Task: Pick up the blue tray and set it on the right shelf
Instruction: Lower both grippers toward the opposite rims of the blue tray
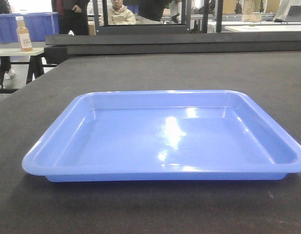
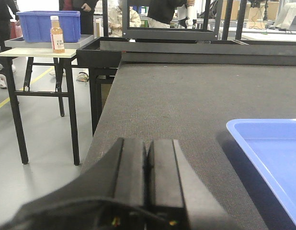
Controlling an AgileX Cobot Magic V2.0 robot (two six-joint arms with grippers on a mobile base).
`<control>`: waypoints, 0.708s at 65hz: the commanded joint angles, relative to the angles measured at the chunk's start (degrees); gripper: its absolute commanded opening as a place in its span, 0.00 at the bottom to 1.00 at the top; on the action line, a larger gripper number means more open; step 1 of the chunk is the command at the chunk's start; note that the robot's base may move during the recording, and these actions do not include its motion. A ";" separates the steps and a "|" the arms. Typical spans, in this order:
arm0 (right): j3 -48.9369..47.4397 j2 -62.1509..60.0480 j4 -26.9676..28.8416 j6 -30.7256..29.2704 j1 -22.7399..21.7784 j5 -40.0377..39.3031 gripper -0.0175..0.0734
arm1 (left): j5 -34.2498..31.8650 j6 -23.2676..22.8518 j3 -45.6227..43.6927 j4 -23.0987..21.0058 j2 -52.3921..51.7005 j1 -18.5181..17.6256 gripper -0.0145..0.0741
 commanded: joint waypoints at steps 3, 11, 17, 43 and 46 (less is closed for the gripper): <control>-1.32 -1.17 0.19 0.01 -0.44 -4.76 0.25 | -4.69 -0.44 1.56 -0.35 -0.80 -0.43 0.11; -1.32 -1.17 0.19 0.01 -0.44 -4.76 0.25 | -4.69 -0.44 1.56 -0.35 -0.80 -0.43 0.11; -1.32 -1.17 0.19 0.01 -0.44 -4.76 0.25 | -4.69 -0.44 1.56 -0.35 -0.80 -0.43 0.11; -1.32 -1.17 0.29 0.22 -0.44 -9.07 0.25 | -7.14 -0.44 1.56 -0.35 -0.80 -0.43 0.11; -1.32 -1.17 0.76 2.30 -0.44 -12.92 0.25 | -11.29 -0.44 1.56 -0.35 -0.80 -0.43 0.11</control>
